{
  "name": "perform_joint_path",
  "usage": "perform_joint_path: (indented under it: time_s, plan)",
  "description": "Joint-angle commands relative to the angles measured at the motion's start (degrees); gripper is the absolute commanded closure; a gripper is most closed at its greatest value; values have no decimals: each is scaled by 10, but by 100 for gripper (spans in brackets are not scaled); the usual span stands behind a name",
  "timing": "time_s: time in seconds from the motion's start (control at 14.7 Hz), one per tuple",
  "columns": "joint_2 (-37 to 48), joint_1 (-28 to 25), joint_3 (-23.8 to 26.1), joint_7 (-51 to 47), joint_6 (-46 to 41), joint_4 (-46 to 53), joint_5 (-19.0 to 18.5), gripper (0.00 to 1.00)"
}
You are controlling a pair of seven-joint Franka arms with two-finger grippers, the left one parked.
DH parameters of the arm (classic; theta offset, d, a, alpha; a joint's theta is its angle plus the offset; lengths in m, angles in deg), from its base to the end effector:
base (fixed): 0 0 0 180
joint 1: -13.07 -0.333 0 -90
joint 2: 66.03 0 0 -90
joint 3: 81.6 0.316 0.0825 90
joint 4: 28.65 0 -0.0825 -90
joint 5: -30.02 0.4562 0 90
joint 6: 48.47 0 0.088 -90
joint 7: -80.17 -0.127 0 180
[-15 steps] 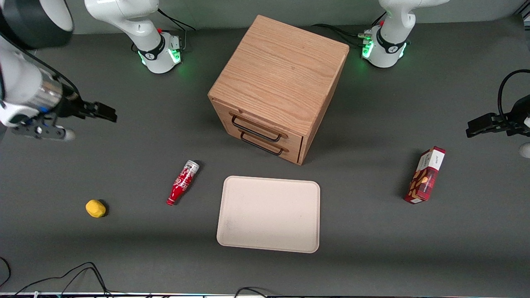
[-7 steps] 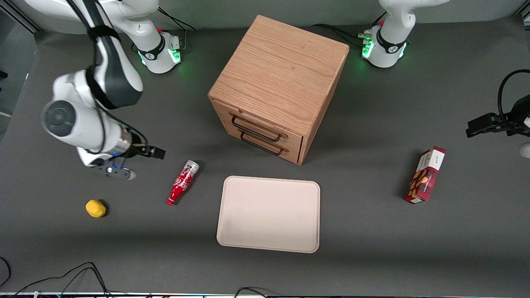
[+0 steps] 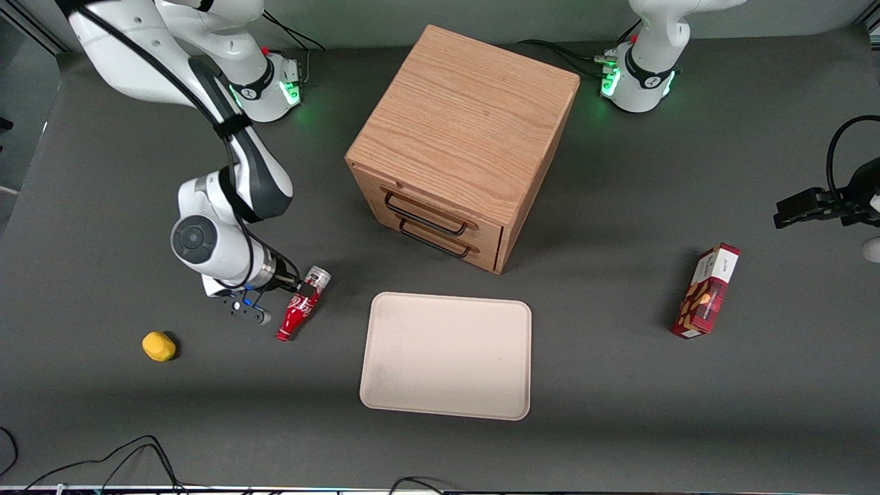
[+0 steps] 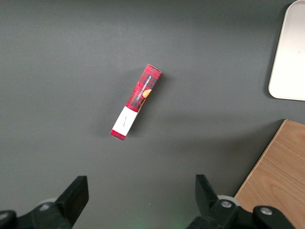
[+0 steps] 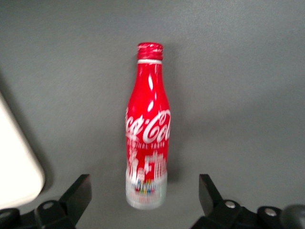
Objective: Place coke bottle on tray
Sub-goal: 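Lower the right gripper around the bottle's body and close it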
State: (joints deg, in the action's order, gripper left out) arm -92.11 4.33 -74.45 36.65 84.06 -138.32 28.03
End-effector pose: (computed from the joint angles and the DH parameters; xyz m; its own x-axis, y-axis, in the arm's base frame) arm 0.6464 0.1826 0.1818 0.8902 -0.4518 -0.0587 -0.4518 -0.8920 0.0138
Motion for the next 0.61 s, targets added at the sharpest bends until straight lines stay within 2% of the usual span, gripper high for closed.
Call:
perform_joint_path:
  time_s: [0.0,0.55]
  plan:
    - [-46,-2,0,-72,44,8,-51,0]
    - [-83,-2,-2,-86,77,14,-62,0]
